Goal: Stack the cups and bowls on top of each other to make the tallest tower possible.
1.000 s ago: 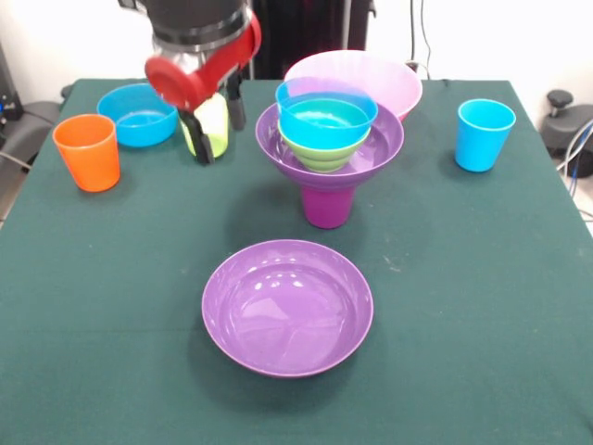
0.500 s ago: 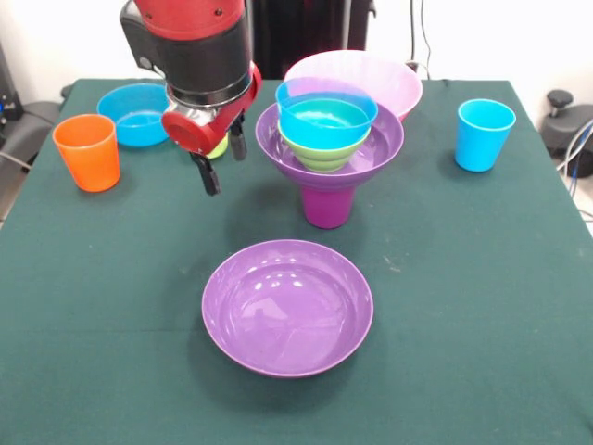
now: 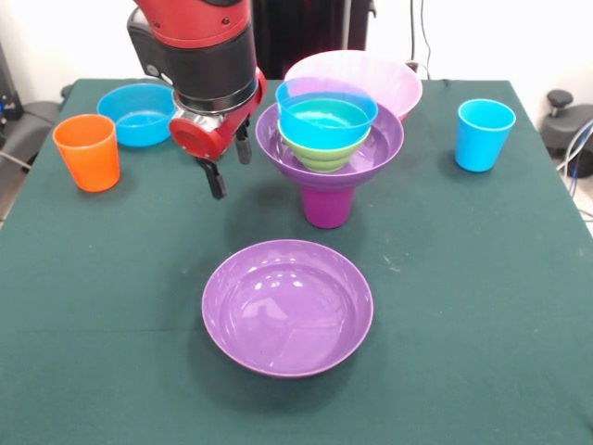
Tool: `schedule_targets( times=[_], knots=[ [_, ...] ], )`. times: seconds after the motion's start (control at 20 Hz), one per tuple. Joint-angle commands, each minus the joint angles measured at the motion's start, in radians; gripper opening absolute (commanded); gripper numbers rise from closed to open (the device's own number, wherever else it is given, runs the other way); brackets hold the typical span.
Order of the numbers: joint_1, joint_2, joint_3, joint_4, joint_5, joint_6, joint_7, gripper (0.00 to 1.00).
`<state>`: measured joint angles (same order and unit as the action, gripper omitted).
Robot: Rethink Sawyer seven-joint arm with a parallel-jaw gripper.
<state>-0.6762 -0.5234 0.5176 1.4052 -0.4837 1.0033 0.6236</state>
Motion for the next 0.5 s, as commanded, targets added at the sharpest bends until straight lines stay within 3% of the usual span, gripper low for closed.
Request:
schedule_targets(
  times=[0.05, 0.5],
  knots=[
    [0.006, 0.017, 0.052, 0.001, -0.073, 0.074, -0.206, 1.0],
    [-0.006, 0.004, 0.068, 0.021, -0.064, 0.093, -0.223, 1.0]
  ],
)
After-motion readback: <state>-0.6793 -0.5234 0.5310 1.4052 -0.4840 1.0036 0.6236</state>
